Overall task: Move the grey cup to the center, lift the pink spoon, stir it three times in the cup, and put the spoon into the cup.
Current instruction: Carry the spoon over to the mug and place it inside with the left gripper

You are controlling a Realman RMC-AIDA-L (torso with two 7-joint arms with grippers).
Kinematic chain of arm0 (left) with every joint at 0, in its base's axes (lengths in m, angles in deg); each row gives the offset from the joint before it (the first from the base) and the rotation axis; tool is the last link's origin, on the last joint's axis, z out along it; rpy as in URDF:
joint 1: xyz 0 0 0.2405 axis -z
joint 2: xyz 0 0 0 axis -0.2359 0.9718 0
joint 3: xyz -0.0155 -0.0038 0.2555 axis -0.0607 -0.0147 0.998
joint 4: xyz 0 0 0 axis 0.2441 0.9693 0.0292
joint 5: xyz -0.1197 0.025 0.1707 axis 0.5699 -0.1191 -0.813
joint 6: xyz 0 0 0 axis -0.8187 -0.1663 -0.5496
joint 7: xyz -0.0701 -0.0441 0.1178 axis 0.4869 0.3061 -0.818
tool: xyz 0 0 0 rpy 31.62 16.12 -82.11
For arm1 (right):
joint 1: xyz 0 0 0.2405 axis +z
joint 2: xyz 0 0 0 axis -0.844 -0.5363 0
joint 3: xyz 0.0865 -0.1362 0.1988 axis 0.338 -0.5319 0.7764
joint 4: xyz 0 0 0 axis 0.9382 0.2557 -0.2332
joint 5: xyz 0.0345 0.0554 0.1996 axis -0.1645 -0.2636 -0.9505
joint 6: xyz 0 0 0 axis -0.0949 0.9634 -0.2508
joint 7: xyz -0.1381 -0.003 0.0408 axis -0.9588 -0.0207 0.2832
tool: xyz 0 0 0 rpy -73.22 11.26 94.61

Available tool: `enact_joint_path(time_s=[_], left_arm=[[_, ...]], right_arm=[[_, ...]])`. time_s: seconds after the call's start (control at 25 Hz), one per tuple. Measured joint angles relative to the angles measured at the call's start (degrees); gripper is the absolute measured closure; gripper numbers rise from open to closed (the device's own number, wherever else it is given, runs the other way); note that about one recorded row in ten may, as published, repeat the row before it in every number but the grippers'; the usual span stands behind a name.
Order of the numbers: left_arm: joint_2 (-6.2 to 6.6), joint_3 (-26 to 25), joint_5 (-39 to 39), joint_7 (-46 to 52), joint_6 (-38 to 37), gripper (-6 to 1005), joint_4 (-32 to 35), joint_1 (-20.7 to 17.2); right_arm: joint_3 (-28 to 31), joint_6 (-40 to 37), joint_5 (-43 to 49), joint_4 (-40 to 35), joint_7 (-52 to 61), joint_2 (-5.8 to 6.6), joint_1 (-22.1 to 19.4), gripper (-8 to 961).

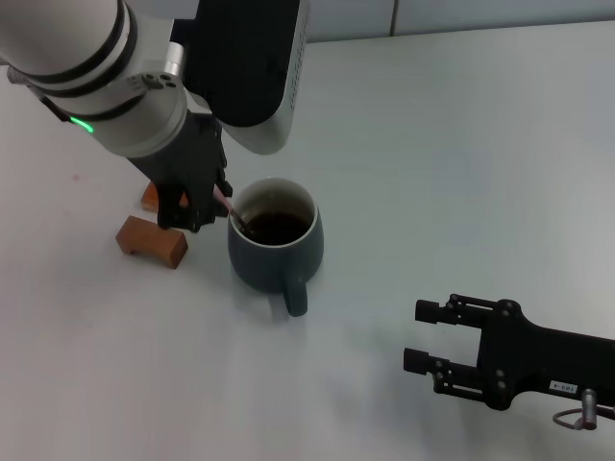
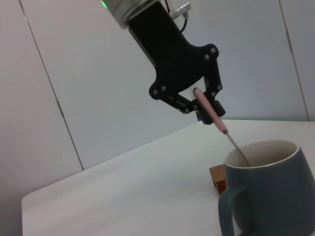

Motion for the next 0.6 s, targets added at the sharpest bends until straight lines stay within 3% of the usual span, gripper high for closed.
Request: enact_joint_path(time_s=[0.24,0.6], left_arm=[[0.0,-0.1,3.9,0.4,-1.7,865,0.7,0.4],[0.0,1.5,3.3,1.6,5.8,864,-0.2,-0.5]], right_arm=[[-0.2,-0.1,0.0,0.0,0.0,0.0,0.0,301],[-0.3,-0.6,0.1,0.0,0.4,0.0,-0.1,301]])
